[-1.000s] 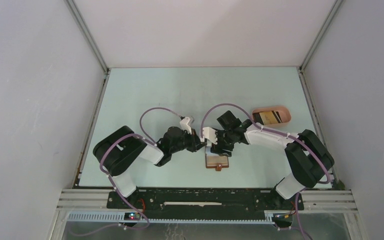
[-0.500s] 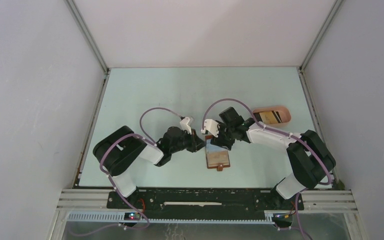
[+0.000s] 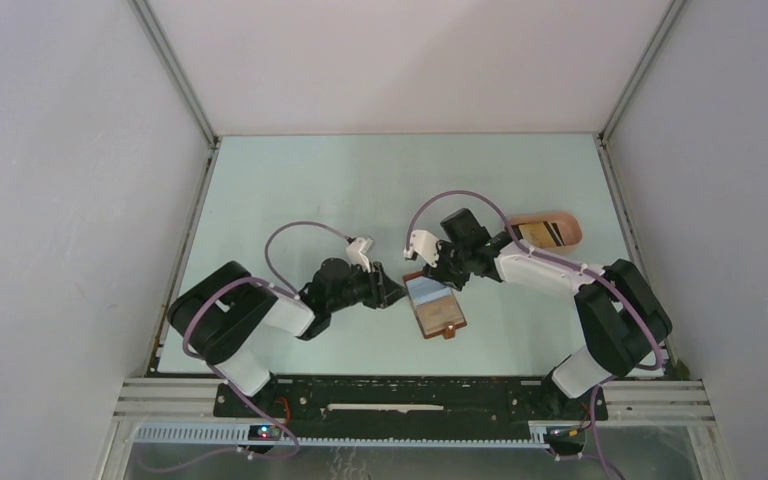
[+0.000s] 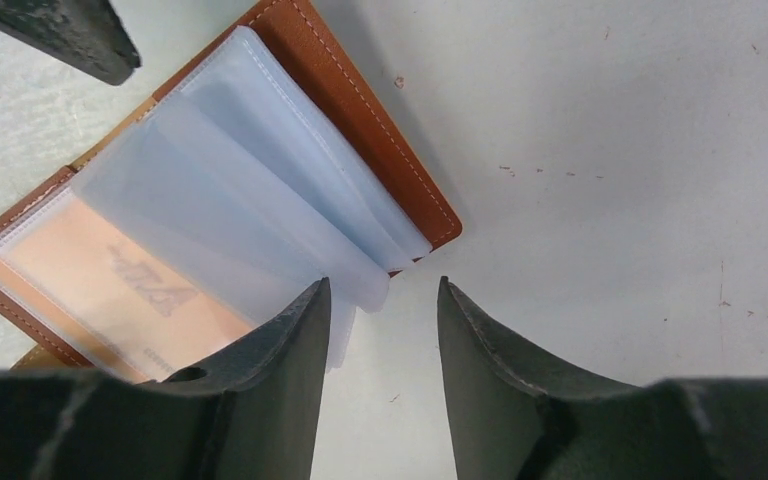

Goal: Put the credit cards into the card holder
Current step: Turn over the card holder at the center of the board.

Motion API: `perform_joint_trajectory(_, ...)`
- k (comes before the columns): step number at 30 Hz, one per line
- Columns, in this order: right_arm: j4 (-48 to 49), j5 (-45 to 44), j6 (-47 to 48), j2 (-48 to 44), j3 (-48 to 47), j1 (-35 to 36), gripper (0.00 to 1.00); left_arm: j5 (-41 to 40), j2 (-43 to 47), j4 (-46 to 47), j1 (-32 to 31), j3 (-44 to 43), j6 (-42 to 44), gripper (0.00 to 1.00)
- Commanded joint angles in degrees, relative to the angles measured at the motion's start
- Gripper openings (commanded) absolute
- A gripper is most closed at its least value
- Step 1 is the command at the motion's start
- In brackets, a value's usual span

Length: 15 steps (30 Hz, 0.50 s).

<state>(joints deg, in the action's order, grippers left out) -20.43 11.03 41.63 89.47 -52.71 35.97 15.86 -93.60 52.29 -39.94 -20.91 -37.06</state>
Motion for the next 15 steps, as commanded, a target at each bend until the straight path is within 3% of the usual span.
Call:
perform_joint_trajectory(1, -0.17, 0.53, -1.77, 0.80, -2.59, -0.30, 0.50, 0.11, 4.26, 1.85, 0.34, 3.04, -0.30, 0.43)
perform_joint_trajectory(10, -1.12, 0.89, -3.33, 2.95, -4.00, -0.19, 0.47, 0.88, 12.62, -1.26, -4.61, 5.71, 0.96, 0.32)
perform_joint_trajectory(15, -1.45, 0.99, -3.92, 3.38, -4.42, -0.19, 0.47, 0.83, 10.28, -3.44, -9.04, 1.14, 1.91, 0.22)
